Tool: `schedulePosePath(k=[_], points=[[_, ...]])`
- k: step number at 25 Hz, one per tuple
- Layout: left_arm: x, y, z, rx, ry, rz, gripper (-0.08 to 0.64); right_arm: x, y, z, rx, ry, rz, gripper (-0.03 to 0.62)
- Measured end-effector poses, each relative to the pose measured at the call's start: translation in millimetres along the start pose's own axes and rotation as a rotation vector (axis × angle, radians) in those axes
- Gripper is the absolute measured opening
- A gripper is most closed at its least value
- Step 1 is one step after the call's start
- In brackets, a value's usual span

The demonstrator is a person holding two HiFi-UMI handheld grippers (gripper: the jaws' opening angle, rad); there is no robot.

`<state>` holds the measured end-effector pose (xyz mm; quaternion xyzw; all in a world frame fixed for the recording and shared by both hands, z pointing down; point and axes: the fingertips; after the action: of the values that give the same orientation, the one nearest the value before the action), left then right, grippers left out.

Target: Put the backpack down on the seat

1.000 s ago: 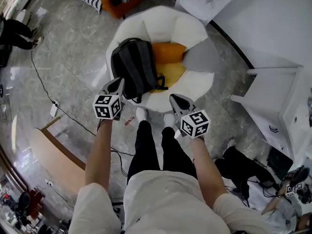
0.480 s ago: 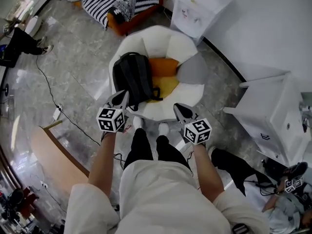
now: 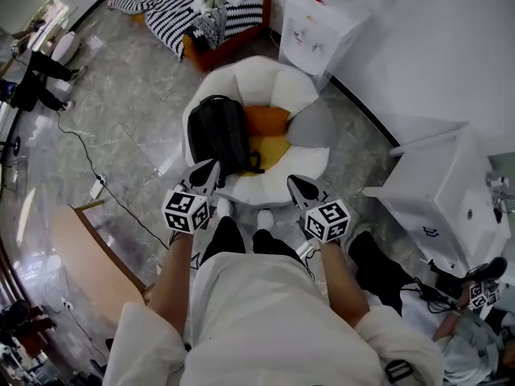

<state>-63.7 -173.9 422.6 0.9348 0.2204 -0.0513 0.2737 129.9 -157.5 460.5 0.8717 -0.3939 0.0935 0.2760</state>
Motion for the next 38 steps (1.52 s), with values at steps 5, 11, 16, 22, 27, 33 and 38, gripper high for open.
schedulePosePath(k=[5,11,16,22,27,33,38], points=[[25,-20,0,0.019,0.014,-0.021,0.016,-8,-13,4,0.009,-0.020,0.027,0.023],[36,-49,13,0.055,-0.004,-0.082,0.016,-22,-28,27,0.060,-0.053,0.015,0.023],[42,-80,22,0.093,0.043,-0.123,0.016,-58,-41,47,0.124,-0.093,0.006,0.023],[53,-133,17,0.127,0.076,-0.220,0.017,-112,-61,56,0.197,-0.119,-0.065,0.023],[42,-170,2,0.160,0.041,-0.234,0.017,-147,-82,46,0.217,-0.141,-0.122,0.023],[31,-230,-15,0.204,0.018,-0.260,0.017,-209,-121,25,0.260,-0.141,-0.191,0.023],[28,-261,-37,0.193,0.035,-0.280,0.016,-246,-141,11,0.277,-0.136,-0.235,0.023]])
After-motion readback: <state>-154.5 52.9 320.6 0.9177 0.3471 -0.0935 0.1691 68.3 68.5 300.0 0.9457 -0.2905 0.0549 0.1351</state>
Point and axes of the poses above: the fingertips, and each gripper's own axes: y forward along the fingers, x to its right, z out of its top, and after that the axes turned 2 degrees about -x, right-handed
